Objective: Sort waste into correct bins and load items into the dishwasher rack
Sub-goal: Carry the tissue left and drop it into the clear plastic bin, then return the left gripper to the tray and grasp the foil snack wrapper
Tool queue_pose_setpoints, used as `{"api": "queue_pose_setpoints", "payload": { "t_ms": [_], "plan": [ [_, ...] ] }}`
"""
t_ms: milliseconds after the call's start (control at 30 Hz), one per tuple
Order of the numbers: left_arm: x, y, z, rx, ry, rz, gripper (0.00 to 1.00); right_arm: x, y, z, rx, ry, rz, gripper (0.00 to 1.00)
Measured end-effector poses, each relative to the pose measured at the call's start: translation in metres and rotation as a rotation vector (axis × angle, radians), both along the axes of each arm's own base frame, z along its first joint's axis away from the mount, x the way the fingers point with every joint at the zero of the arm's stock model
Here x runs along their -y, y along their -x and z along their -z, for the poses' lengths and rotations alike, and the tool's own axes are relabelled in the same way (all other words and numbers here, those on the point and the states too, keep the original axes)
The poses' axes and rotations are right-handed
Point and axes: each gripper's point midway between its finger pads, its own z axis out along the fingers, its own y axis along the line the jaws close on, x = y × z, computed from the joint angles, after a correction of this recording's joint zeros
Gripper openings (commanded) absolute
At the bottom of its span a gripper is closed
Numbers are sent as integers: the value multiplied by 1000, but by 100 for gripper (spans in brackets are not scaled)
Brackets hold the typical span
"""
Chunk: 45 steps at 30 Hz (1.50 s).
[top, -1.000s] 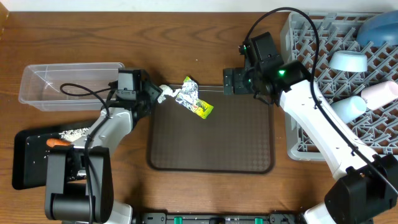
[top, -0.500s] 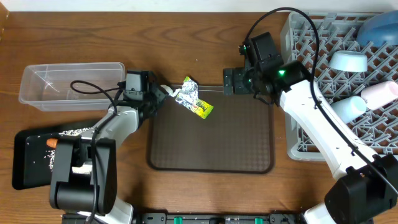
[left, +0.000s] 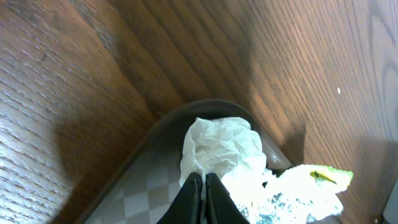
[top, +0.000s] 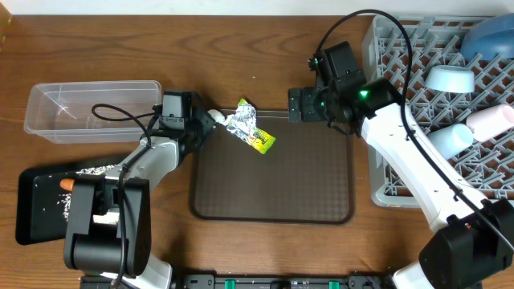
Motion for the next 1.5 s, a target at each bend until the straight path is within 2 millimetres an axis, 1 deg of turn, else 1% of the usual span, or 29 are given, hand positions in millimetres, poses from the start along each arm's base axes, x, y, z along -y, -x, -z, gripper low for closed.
{"api": "queue_pose_setpoints", "payload": {
  "t_ms": [100,200,300,333,367,467,567,633,667,767,833,1000,1033,1067,1100,1133,1167,1200,1267,1333,1400,1433,1500],
  "plan": [
    [2,2,-6,2,13,9,6,0,0,0,0,0,0,99],
    [4,2,-24,37,22,14,6,0,0,0,0,0,0,99],
    [4,-1,-55,117,29,14,6,0,0,0,0,0,0,99],
    [2,-2,-70,155,26,9,6,0,0,0,0,0,0,99],
    [1,-3,-78,178,23,6,6,0,0,0,0,0,0,99],
    [-9,-5,-107,262,-21,-31,6,0,0,0,0,0,0,99],
    [-27,-6,-126,319,-95,-101,6,0,0,0,0,0,0,99],
    [-42,-6,-133,343,-170,-147,6,0,0,0,0,0,0,99],
    [-53,-6,-136,351,-226,-177,6,0,0,0,0,0,0,99],
    [-80,-2,-134,334,-343,-250,6,0,0,0,0,0,0,99],
    [-103,0,-133,319,-419,-300,6,0,0,0,0,0,0,99],
    [-149,1,-126,282,-546,-367,6,0,0,0,0,0,0,99],
    [-157,2,-123,268,-565,-377,10,0,0,0,0,0,0,99],
    [-167,3,-119,250,-586,-386,24,0,0,0,0,0,0,99],
    [-176,5,-114,229,-603,-395,46,0,0,0,0,0,0,99],
    [-183,6,-110,214,-610,-407,79,0,0,0,0,0,0,99],
    [-191,9,-107,195,-623,-417,93,0,0,0,0,0,0,99],
    [-197,11,-105,185,-629,-429,98,0,0,0,0,0,0,99],
    [-206,14,-106,177,-645,-443,99,0,0,0,0,0,0,99],
    [-208,15,-110,182,-654,-444,100,0,0,0,0,0,0,99],
    [-205,17,-116,193,-657,-436,100,0,0,0,0,0,0,99],
    [-202,18,-121,203,-657,-429,98,0,0,0,0,0,0,99],
    [-191,19,-136,243,-640,-404,98,0,0,0,0,0,0,99]
  ]
}}
